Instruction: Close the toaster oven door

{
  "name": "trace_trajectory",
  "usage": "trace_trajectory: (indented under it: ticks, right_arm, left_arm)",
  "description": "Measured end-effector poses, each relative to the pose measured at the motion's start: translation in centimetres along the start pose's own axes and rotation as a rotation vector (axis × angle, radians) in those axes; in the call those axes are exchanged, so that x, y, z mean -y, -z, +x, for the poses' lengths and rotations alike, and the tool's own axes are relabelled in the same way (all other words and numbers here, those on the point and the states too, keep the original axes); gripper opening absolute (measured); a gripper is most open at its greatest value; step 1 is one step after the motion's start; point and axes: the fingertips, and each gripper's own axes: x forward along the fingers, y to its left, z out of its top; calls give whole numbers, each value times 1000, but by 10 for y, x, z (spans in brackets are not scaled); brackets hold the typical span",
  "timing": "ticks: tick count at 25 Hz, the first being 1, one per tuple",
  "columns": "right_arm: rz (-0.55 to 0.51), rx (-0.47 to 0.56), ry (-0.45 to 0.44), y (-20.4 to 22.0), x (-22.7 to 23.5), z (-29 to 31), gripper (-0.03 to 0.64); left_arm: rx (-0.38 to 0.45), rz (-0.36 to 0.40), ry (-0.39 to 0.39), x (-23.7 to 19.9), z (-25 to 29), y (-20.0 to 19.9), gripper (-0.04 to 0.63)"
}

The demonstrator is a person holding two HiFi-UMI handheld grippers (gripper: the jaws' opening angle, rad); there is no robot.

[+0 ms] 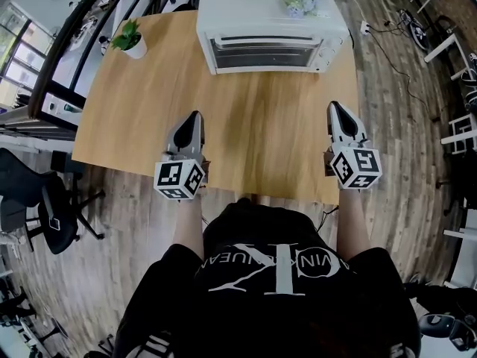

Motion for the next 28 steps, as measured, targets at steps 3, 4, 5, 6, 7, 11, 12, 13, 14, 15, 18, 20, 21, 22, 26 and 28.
trace_trajectory:
  ticks: [3,4,5,6,7,11,12,13,14,15,18,20,21,22,26,28]
  right_arm:
    - [-7,-8,-19,3,-2,-11,17]
    - [-9,-9,-24,4,-2,-14,17]
    - [-12,-10,-28,4,-3,-18,17]
    - [-15,-10,-31,3,-3,-22,17]
    - [-18,-10,-34,3,-2,-26,15]
    - [-28,-12,-41,5,-2,-42,15]
    - [-29,-12,-42,5,-2,-46,15]
    - [-30,-13,-43,6,-2,-50,15]
    - [-31,-14,-45,6,-2,-54,15]
    - [-31,-15,-47,7,-2,-58,15]
    - [-29,-14,-53,8,-2,-69,15]
    - [-28,-16,-59,10,-5,-75,15]
    - [-27,-17,-63,11,-6,-77,15]
    - [-27,-17,-67,11,-8,-80,15]
    - [-32,-16,-84,13,-15,-89,15]
    - [-33,-15,-88,14,-17,-95,14]
  left_arm:
    - [3,5,-17,9,-12,0,11]
    - [5,6,-23,11,-15,0,12]
    - [7,7,-28,13,-17,-1,12]
    - [8,9,-32,16,-20,-2,12]
    - [10,12,-35,19,-22,-3,11]
    - [17,26,-46,32,-34,-3,11]
    - [19,27,-49,34,-37,-3,12]
    - [20,27,-52,37,-40,-3,12]
    - [21,28,-54,40,-43,-3,12]
    - [22,29,-55,44,-46,-3,11]
    - [23,34,-59,53,-55,-4,11]
    - [22,38,-64,57,-62,-4,11]
    - [21,39,-67,58,-66,-4,12]
    - [21,40,-71,59,-70,-3,11]
    - [24,41,-86,63,-83,-2,12]
    - [28,43,-89,66,-90,-2,12]
